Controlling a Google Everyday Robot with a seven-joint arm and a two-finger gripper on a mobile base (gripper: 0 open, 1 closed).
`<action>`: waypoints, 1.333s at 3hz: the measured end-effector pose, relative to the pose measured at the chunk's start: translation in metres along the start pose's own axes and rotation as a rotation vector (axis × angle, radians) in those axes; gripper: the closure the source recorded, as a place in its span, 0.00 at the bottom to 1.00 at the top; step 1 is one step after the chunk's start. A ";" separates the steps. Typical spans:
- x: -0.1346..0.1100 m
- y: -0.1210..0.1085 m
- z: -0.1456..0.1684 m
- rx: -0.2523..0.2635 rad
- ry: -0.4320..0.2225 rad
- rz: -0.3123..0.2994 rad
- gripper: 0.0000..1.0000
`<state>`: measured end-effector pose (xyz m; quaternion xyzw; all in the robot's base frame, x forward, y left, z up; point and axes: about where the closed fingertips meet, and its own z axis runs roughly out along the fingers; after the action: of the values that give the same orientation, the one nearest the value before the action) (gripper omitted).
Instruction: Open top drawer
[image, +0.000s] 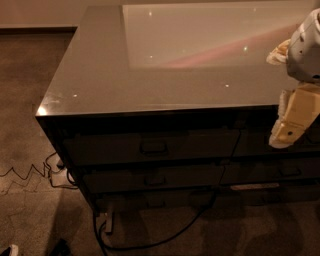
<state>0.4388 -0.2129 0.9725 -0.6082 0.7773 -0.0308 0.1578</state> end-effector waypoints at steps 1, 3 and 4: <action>-0.016 0.010 0.017 -0.037 -0.048 -0.076 0.00; -0.030 0.049 0.099 -0.205 -0.014 -0.303 0.00; -0.022 0.050 0.137 -0.276 0.032 -0.324 0.00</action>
Offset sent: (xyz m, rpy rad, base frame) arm -0.0227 0.0649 -0.1150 -0.0371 0.1605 0.4034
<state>0.4359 -0.1592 0.8352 -0.7406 0.6685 0.0414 0.0538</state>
